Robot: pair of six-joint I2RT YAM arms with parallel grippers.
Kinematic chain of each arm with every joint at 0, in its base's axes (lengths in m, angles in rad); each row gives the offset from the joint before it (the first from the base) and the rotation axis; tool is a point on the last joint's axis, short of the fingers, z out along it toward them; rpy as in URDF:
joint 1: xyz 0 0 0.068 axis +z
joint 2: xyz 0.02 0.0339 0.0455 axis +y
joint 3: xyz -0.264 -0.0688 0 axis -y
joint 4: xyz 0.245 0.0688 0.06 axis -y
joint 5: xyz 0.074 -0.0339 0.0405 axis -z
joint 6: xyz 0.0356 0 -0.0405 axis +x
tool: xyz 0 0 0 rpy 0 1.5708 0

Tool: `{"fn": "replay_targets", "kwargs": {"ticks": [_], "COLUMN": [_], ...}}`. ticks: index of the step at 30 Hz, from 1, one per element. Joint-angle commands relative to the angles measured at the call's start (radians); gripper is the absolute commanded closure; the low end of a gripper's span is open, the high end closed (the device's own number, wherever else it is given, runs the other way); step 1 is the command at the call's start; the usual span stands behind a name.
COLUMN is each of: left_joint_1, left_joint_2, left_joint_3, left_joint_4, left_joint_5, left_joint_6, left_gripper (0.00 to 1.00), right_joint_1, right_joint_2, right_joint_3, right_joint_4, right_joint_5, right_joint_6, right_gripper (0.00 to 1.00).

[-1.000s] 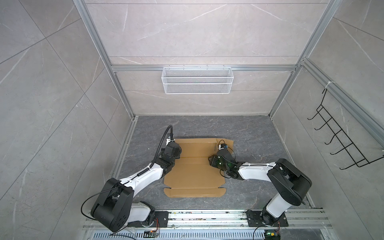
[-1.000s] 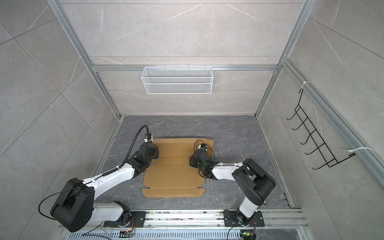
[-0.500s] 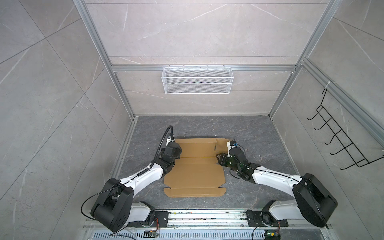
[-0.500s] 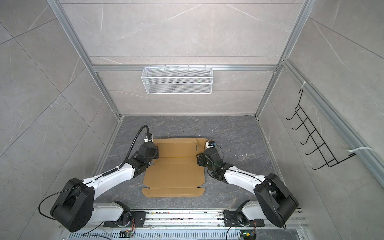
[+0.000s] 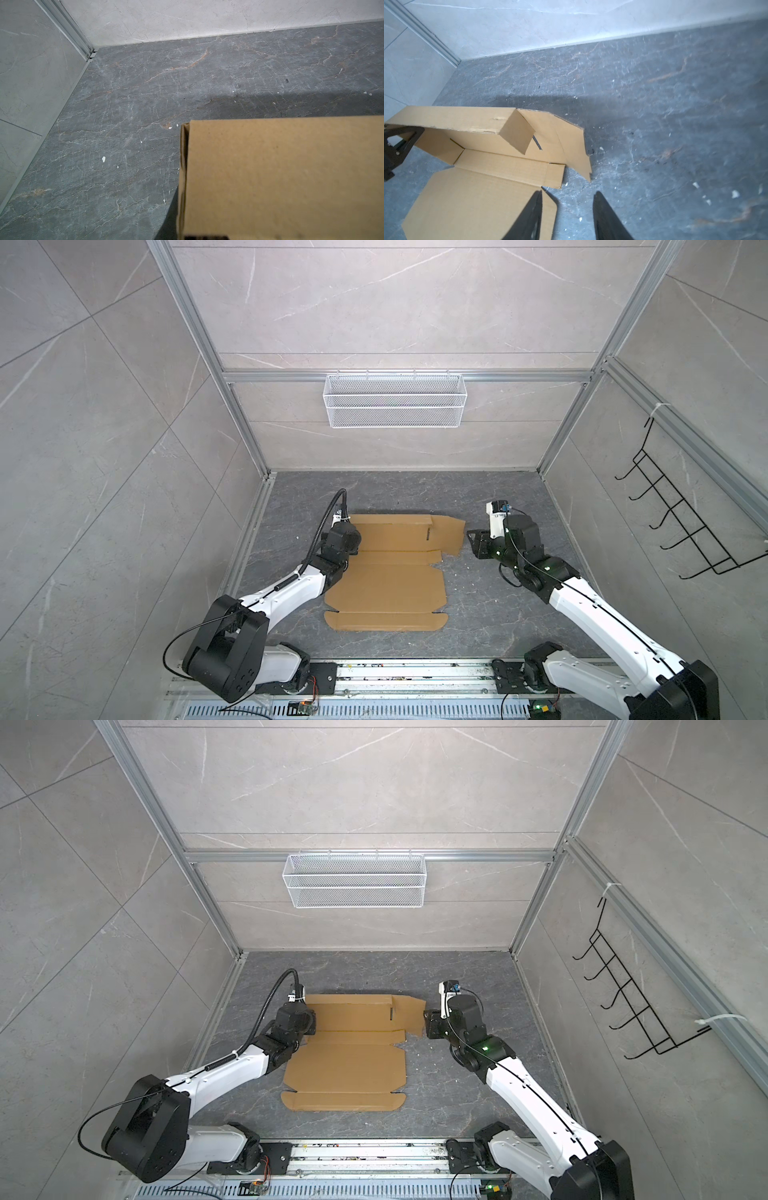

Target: Fold the paper box

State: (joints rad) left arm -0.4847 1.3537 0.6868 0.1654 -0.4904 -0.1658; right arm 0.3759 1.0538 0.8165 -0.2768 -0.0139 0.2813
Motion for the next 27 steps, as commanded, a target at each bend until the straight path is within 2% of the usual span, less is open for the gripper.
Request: {"fn": "replay_targets", "kwargs": {"ticks": [1,4,10,14,19,27], "left_joint_1": [0.011,0.014,0.023,0.025,0.024,0.025], "left_joint_2": [0.026,0.045,0.062,0.073,0.076,0.076], "left_joint_3": [0.049,0.067,0.092,0.107,0.106,0.102], "left_joint_4": [0.013,0.012,0.001,-0.010,-0.008,-0.011], "left_joint_5": [0.013,0.046,0.068,0.080,0.084,0.083], "left_joint_6": [0.062,0.083,0.092,0.101,0.098,0.100], "left_gripper": [0.89,0.89,0.89,0.89,0.89,0.89], "right_joint_1": [-0.028,-0.027,-0.033,-0.039,-0.052,-0.066], "right_joint_2": [0.101,0.230,0.329,0.385,0.460,0.567], "right_joint_3": [0.083,0.196,0.272,0.323,0.384,0.465], "right_joint_4": [-0.118,-0.181,-0.171,-0.184,-0.197,-0.242], "right_joint_5": [-0.099,-0.155,-0.064,-0.029,-0.084,-0.180], "right_joint_6": [-0.119,-0.186,-0.241,-0.251,-0.265,-0.349], "right_gripper": [0.52,0.48,0.43,0.37,0.33,0.35]}}
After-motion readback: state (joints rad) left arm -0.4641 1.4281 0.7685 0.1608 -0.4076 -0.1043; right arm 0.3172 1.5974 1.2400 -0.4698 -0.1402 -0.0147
